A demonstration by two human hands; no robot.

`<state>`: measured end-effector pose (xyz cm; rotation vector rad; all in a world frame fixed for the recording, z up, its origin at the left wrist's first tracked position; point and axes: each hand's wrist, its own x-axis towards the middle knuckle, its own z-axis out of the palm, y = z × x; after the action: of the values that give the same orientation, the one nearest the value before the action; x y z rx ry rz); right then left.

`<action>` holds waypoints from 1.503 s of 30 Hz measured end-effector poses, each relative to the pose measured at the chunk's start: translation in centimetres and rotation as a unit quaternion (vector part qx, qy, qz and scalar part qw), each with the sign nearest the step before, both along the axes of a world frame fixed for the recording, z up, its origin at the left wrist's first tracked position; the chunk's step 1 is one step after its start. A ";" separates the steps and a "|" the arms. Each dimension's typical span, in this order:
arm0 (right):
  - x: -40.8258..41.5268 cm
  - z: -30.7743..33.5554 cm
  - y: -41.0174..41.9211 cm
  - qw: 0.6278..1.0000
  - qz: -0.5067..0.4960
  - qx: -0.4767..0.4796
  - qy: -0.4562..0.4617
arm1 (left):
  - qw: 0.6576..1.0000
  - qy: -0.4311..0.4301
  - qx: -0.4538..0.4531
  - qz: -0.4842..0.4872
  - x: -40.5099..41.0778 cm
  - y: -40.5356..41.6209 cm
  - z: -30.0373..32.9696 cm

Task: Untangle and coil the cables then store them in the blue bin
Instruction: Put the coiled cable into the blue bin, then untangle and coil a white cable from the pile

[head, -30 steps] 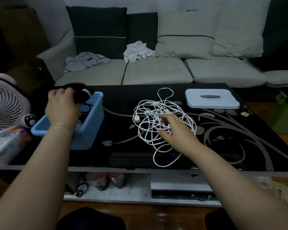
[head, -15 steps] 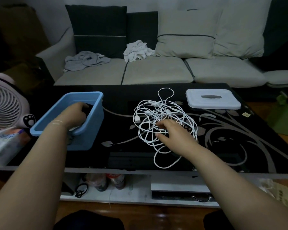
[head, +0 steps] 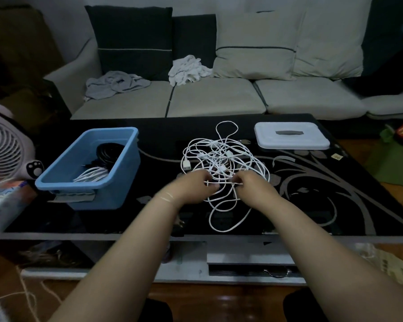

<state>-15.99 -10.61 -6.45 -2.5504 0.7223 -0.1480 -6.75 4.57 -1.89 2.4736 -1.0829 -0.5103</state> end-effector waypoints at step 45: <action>-0.5 1.4 0.9 0.964 0.053 0.047 -0.255 | 0.972 -0.156 -0.175 -0.006 2.4 -1.3 -3.1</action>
<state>-16.47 -9.67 -5.10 -2.3040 0.3797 -0.6857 -4.31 3.25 -4.95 2.2753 -1.1873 0.0731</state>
